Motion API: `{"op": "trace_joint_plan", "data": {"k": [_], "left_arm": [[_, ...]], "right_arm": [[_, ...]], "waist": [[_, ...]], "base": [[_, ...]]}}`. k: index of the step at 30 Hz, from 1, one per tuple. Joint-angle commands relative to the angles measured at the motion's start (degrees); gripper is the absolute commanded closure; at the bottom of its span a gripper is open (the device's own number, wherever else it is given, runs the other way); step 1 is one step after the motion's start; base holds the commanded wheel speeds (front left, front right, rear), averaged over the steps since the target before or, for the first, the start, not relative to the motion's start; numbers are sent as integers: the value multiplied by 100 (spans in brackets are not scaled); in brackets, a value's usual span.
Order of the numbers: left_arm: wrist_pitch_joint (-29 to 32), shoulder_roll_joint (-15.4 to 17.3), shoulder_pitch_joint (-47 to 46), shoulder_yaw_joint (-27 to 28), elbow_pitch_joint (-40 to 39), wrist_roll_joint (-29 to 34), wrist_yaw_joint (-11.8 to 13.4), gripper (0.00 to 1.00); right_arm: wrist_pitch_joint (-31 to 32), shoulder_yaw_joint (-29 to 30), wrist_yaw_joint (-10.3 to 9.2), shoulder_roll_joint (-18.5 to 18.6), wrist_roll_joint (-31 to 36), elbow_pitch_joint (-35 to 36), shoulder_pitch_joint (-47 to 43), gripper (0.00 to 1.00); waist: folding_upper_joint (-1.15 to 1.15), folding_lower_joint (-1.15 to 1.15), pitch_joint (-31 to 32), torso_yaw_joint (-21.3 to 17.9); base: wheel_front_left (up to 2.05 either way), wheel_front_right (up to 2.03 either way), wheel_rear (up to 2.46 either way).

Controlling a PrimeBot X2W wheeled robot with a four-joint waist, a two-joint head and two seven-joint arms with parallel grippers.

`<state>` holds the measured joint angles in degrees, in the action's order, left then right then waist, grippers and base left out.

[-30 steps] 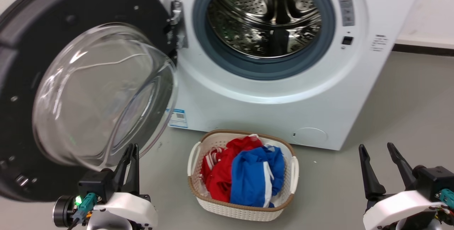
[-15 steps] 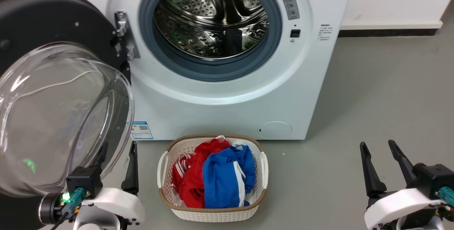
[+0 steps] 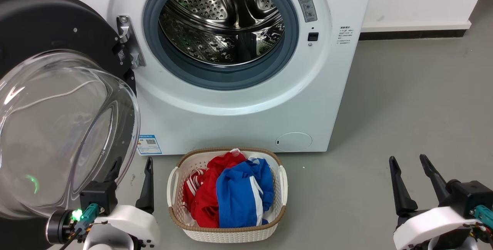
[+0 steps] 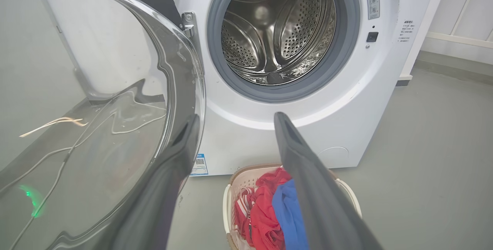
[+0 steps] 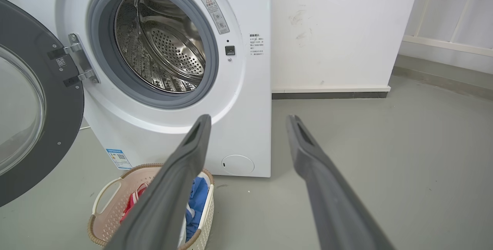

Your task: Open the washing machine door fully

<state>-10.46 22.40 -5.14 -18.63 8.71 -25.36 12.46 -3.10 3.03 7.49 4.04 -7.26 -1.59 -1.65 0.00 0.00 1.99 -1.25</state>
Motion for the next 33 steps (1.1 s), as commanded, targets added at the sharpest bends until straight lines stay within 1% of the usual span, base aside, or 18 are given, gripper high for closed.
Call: {"op": "trace_joint_plan", "data": {"k": [1,14,15,18,33], "left_arm": [[15,9,-24,-16,-20,39,22,0],[52,53,-38,-52,-91,35,97,0],[55,32,2,-54,-76,4,69,100],[74,-65,129,-111,55,-31,61,100],[378,-421,73,393,147,-1373,-343,100]], "right_arm": [[-31,-5,1,-13,2,-10,37,0],[-64,34,1,-35,-13,7,51,0],[-43,26,0,-20,-11,-15,5,100],[-32,20,0,-36,-43,-180,-94,100],[176,98,0,-52,-1721,-390,101,100]], "waist": [[0,0,-2,7],[0,0,-43,55],[0,0,-44,55],[0,0,-46,56],[0,0,-66,65]], "base": [[0,0,0],[0,0,0],[0,0,0],[0,0,0],[0,0,0]]}}
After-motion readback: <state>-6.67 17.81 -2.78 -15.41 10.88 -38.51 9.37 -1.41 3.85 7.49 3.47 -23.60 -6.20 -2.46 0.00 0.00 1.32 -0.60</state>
